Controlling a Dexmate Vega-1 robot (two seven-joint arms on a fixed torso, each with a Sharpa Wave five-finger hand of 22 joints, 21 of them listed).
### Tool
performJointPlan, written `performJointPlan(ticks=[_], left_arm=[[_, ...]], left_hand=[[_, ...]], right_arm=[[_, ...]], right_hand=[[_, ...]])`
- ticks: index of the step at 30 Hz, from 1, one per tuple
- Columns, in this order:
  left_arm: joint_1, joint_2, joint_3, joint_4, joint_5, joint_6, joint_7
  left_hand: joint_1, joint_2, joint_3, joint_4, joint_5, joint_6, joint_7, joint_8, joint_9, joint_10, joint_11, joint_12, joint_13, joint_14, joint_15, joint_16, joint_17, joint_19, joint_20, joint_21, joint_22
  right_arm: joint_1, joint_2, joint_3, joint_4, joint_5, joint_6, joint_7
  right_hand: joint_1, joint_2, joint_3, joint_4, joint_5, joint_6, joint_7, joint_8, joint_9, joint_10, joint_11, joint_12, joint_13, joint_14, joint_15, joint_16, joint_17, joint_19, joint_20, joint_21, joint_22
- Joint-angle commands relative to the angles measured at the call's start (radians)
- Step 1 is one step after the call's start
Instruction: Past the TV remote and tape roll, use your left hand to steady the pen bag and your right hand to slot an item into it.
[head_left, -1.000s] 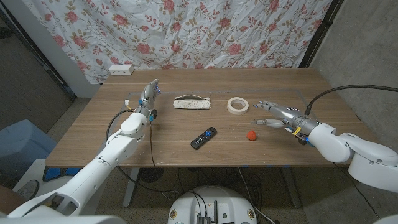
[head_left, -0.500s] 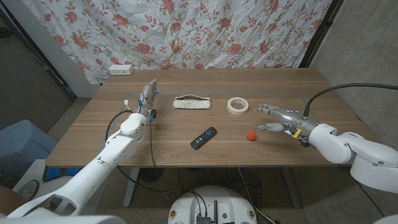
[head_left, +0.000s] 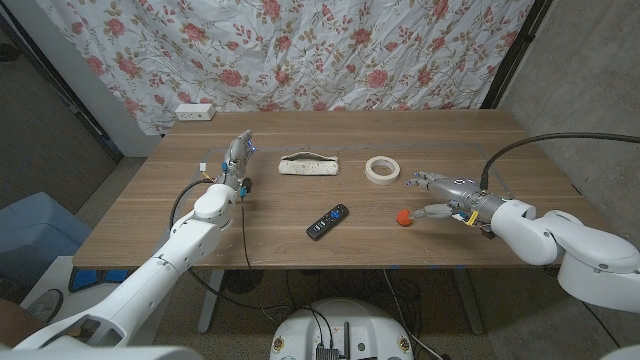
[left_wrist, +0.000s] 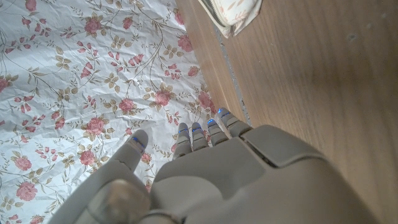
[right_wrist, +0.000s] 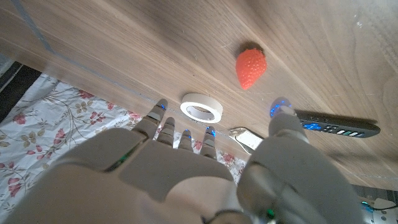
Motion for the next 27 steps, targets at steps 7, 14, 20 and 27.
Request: performJointPlan(ticks=[7, 14, 20, 27], left_arm=[[-0.001, 0.008, -0.005, 0.007, -0.007, 0.011, -0.005], [0.001, 0.014, -0.007, 0.002, -0.009, 0.025, -0.001], [-0.001, 0.011, -0.006, 0.012, -0.014, 0.016, -0.011], [-0.007, 0.002, -0.005, 0.03, -0.019, -0.001, -0.022]], left_hand=[[-0.005, 0.073, 0.007, 0.001, 0.005, 0.01, 0.001, 0.0, 0.002, 0.01, -0.002, -0.004, 0.002, 0.008, -0.013, -0.001, 0.004, 0.006, -0.015, -0.006, 0.002], [-0.005, 0.073, 0.008, 0.002, 0.005, 0.011, 0.0, -0.001, 0.002, 0.01, -0.001, -0.005, 0.002, 0.008, -0.012, -0.002, 0.004, 0.007, -0.015, -0.006, 0.002], [-0.005, 0.073, 0.009, 0.002, 0.005, 0.011, 0.001, -0.002, 0.002, 0.01, 0.001, -0.006, 0.003, 0.007, -0.014, -0.003, 0.004, 0.008, -0.014, -0.007, 0.002], [-0.006, 0.074, 0.01, 0.003, 0.005, 0.01, 0.002, -0.003, 0.002, 0.01, 0.0, -0.007, 0.003, 0.008, -0.013, -0.003, 0.004, 0.011, -0.014, -0.007, 0.002]], right_arm=[[0.204, 0.029, -0.212, -0.015, -0.14, -0.052, 0.166], [0.251, 0.065, -0.268, -0.003, -0.2, -0.055, 0.213], [0.284, 0.102, -0.309, 0.008, -0.257, -0.067, 0.26], [0.301, 0.126, -0.328, 0.026, -0.291, -0.066, 0.29]], right_hand=[[0.056, -0.017, 0.022, -0.001, 0.005, -0.015, -0.004, 0.01, 0.01, -0.023, 0.012, 0.005, 0.004, -0.011, 0.015, 0.004, 0.003, -0.009, 0.009, 0.004, 0.003], [0.09, -0.033, 0.032, 0.0, 0.009, 0.015, -0.006, 0.033, 0.019, -0.028, 0.015, 0.008, 0.005, -0.012, 0.018, 0.006, 0.004, -0.008, 0.009, 0.007, 0.003], [0.126, -0.052, 0.04, 0.002, 0.013, 0.068, -0.005, 0.069, 0.033, -0.029, 0.021, 0.012, 0.006, -0.01, 0.02, 0.009, 0.004, -0.003, 0.01, 0.009, 0.003], [0.142, -0.063, 0.042, 0.004, 0.014, 0.091, -0.001, 0.087, 0.042, -0.026, 0.021, 0.014, 0.007, -0.006, 0.02, 0.012, 0.004, 0.0, 0.009, 0.011, 0.003]])
